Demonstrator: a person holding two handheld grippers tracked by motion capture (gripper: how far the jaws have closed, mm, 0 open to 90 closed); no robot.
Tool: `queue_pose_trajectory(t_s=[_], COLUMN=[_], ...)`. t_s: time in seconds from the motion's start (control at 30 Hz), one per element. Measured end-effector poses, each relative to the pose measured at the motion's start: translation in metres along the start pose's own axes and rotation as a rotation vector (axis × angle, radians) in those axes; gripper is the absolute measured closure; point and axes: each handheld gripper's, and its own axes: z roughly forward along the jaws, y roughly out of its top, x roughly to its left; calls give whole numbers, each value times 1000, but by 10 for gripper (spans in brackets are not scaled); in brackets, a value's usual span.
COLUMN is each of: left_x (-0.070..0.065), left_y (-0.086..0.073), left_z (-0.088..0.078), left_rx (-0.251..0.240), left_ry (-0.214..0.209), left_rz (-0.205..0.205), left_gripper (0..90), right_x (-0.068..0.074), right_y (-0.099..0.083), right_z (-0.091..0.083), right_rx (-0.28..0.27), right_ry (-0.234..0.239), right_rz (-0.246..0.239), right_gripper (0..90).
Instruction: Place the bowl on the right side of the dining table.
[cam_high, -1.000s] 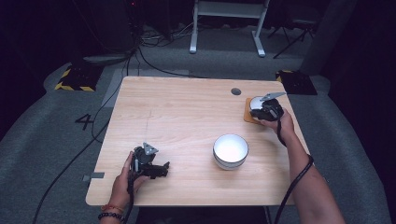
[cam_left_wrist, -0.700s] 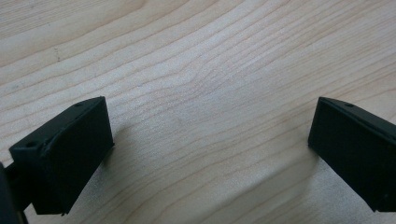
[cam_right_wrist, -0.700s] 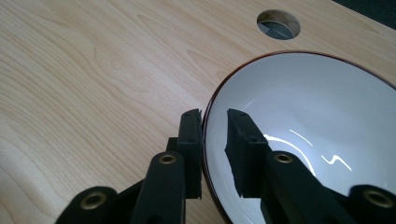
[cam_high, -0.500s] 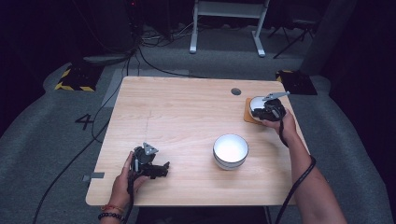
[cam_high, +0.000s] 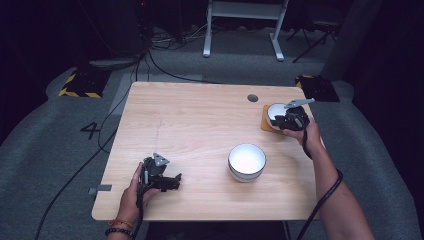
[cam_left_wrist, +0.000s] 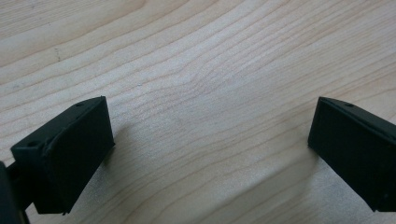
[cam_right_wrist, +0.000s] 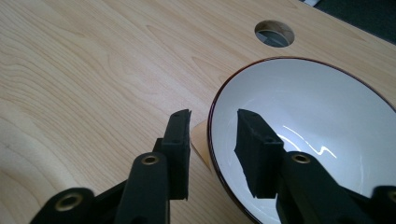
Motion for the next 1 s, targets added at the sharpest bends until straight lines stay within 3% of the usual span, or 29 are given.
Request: queue_pose_trajectory(t_s=[0.8, 1.0], left_x=[0, 0], left_y=[0, 0], left_z=[0, 0], left_rx=[0, -1], left_ry=[-1, 0], left_rz=[0, 1], left_gripper=[2, 2], right_x=[22, 29], right_y=[1, 0], right_z=[-21, -27], right_rx=[-47, -51], right_ry=[40, 26], right_rz=[-40, -55], right_gripper=[374, 298])
